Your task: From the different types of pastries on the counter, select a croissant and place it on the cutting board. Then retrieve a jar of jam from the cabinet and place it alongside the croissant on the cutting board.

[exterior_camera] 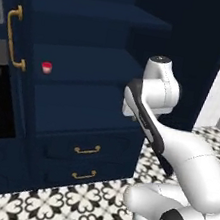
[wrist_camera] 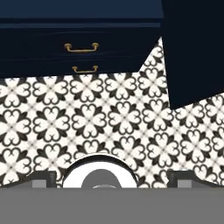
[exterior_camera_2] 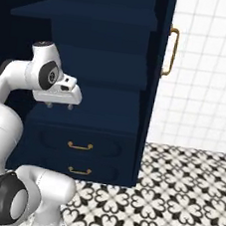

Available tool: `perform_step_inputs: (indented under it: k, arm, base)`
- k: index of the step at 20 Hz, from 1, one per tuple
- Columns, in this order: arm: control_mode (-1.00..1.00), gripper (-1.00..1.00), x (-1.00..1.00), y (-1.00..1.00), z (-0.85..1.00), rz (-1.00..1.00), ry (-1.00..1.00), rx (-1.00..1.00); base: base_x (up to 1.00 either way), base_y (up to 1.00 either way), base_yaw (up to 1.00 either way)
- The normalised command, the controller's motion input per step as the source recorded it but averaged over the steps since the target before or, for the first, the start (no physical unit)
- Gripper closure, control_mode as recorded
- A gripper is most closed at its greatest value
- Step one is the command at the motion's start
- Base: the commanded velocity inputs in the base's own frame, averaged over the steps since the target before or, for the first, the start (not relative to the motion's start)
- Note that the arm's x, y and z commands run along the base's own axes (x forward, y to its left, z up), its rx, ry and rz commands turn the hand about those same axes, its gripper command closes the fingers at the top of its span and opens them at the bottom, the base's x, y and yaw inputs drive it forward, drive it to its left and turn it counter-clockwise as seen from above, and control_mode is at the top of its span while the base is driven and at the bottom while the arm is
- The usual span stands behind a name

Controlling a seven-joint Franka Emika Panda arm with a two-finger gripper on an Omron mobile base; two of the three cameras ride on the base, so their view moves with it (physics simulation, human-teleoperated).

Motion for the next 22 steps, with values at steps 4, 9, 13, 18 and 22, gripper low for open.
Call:
perform_step_inputs:
  k: [4,9,13,18,22]
  arm:
    - [1.00,-1.00,0.00,0.00,0.00,0.00,0.00,0.00]
    - [1.00,-1.00,0.00,0.00,0.00,0.00,0.00,0.00]
    - [1.00,-1.00,0.00,0.00,0.00,0.00,0.00,0.00]
    - [1.00,-1.00,0.00,0.00,0.00,0.00,0.00,0.00]
    - [1.00,-1.00,0.00,0.00,0.00,0.00,0.00,0.00]
  base:
    - [1.00,-0.17,0.33]
    - [1.00,-0.07,0.26]
    - [0.99,-0.09,0.17]
    - [0.68,-0.19,0.00]
    - [0.50,0.04,-0.05]
